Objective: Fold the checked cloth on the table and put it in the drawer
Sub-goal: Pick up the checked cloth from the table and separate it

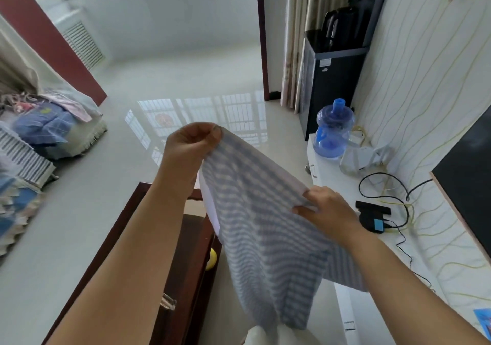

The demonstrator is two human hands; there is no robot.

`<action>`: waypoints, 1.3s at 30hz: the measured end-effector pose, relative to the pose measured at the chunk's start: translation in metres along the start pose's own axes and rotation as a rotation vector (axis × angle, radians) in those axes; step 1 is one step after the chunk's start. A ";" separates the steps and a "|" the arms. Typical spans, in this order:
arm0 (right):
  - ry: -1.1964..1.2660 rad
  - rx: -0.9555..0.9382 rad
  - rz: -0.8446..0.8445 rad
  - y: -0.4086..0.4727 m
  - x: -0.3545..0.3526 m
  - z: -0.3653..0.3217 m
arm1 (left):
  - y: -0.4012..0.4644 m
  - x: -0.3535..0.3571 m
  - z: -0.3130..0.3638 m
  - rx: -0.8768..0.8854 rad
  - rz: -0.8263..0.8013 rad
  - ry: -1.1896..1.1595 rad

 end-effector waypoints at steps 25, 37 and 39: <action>-0.132 -0.099 0.177 0.083 -0.158 -0.065 | 0.018 -0.147 0.075 0.394 0.653 0.021; 0.324 -0.074 -0.009 0.047 -0.104 -0.069 | 0.023 -0.174 -0.001 0.173 0.655 0.167; 0.372 -0.079 -0.017 0.045 -0.102 -0.067 | 0.025 -0.167 -0.002 0.159 0.622 0.213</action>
Point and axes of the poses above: each hand's wrist, its own y-axis towards the middle knuckle, its own x-axis out of the palm, z = x × y, the point moved 10 cm from there along y, towards the middle knuckle, and after that the axes turned 3 degrees about -x, right-handed, at the moved point
